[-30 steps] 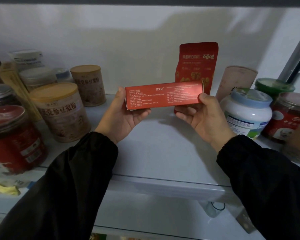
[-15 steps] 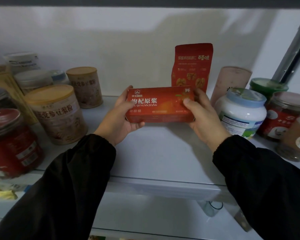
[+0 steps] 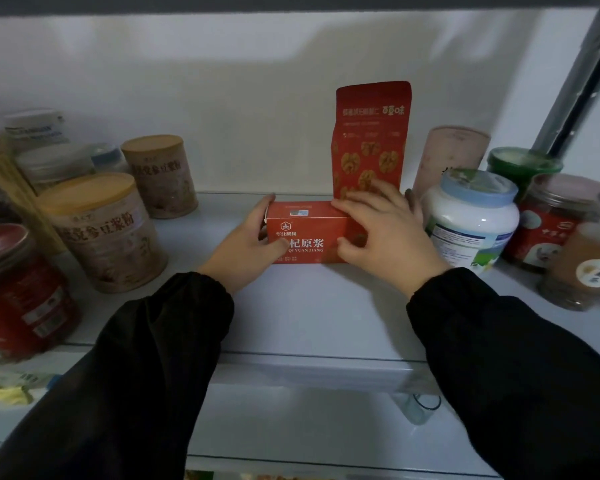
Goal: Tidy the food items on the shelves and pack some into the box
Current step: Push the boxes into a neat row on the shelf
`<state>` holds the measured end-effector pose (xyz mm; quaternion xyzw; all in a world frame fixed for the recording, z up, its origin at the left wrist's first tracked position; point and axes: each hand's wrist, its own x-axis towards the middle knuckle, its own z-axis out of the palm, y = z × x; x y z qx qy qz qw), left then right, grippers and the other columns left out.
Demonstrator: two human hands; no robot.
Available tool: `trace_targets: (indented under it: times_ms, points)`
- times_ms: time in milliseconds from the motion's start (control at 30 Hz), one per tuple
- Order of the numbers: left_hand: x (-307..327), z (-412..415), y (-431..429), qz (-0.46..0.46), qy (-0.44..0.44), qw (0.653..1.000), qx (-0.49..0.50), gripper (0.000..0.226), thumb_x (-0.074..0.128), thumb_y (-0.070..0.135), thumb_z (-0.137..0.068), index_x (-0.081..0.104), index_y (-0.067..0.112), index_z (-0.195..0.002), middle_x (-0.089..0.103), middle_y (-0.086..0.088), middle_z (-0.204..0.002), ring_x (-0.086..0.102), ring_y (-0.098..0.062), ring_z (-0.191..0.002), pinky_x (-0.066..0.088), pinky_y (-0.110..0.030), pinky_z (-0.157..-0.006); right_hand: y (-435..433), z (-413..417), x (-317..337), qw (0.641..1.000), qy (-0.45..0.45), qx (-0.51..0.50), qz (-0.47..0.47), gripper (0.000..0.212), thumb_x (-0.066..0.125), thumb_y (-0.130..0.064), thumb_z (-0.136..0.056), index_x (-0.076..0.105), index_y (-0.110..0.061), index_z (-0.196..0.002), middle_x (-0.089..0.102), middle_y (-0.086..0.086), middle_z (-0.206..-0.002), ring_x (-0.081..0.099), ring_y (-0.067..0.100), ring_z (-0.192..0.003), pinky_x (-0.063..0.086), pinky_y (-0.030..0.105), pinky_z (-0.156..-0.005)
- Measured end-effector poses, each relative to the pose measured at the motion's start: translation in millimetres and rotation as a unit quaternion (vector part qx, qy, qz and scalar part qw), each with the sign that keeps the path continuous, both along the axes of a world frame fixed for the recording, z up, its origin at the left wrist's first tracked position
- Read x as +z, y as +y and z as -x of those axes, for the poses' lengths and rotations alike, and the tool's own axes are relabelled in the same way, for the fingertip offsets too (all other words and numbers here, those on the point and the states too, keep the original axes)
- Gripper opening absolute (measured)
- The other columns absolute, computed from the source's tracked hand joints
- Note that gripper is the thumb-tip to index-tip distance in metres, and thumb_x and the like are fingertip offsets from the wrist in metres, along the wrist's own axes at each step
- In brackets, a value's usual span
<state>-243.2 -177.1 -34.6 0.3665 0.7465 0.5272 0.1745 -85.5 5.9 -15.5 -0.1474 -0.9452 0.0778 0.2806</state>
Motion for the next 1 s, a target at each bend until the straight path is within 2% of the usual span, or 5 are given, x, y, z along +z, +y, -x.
trace_targets:
  times_ms: [100, 233, 533, 667, 1000]
  points:
    - [3, -5, 1, 0.065, 0.045, 0.997, -0.015, 0.094, 0.063, 0.015, -0.101, -0.005, 0.033, -0.165, 0.059, 0.024, -0.123, 0.059, 0.016, -0.108, 0.044, -0.006, -0.094, -7, -3, 1, 0.997, -0.047, -0.026, -0.064, 0.072, 0.062, -0.055, -0.089, 0.042, -0.036, -0.155, 0.041, -0.006, -0.163, 0.011, 0.029, -0.159, 0.0, 0.068, -0.121]
    - [8, -15, 2, 0.195, 0.168, 0.966, 0.001, 0.078, 0.061, 0.038, -0.1, 0.013, 0.032, -0.162, 0.056, 0.02, -0.121, 0.052, -0.02, -0.132, 0.022, -0.048, -0.126, -5, -10, 0, 0.994, -0.076, -0.052, -0.065, 0.081, 0.06, -0.061, -0.088, 0.029, -0.039, -0.16, 0.031, -0.004, -0.168, 0.002, 0.033, -0.16, -0.002, 0.07, -0.12]
    - [8, -11, 2, 0.245, 0.187, 0.951, -0.029, 0.053, 0.043, 0.038, -0.098, 0.041, 0.035, -0.151, 0.055, 0.002, -0.15, 0.046, -0.025, -0.141, 0.011, -0.051, -0.127, 7, -42, -12, 0.997, -0.004, -0.017, -0.08, 0.073, 0.078, -0.046, -0.081, 0.057, -0.018, -0.145, 0.061, 0.015, -0.14, 0.047, 0.041, -0.138, 0.038, 0.06, -0.115]
    - [4, -6, 1, 0.273, 0.24, 0.93, -0.041, 0.057, 0.034, 0.046, -0.097, 0.045, 0.034, -0.152, 0.046, 0.003, -0.158, 0.039, -0.02, -0.146, 0.012, -0.052, -0.126, 9, -78, -14, 0.995, -0.005, -0.029, -0.095, 0.08, 0.08, -0.055, -0.079, 0.057, -0.019, -0.145, 0.06, 0.012, -0.142, 0.046, 0.042, -0.14, 0.037, 0.056, -0.119]
    - [-4, -39, 5, 0.433, 0.305, 0.848, -0.012, 0.067, 0.033, 0.055, -0.106, 0.002, 0.043, -0.164, -0.005, 0.01, -0.174, -0.003, -0.023, -0.161, 0.001, -0.063, -0.123, 32, -167, -10, 0.982, 0.029, -0.025, -0.184, 0.068, 0.085, -0.043, -0.075, 0.068, -0.008, -0.131, 0.072, 0.01, -0.125, 0.064, 0.034, -0.113, 0.047, 0.04, -0.104]
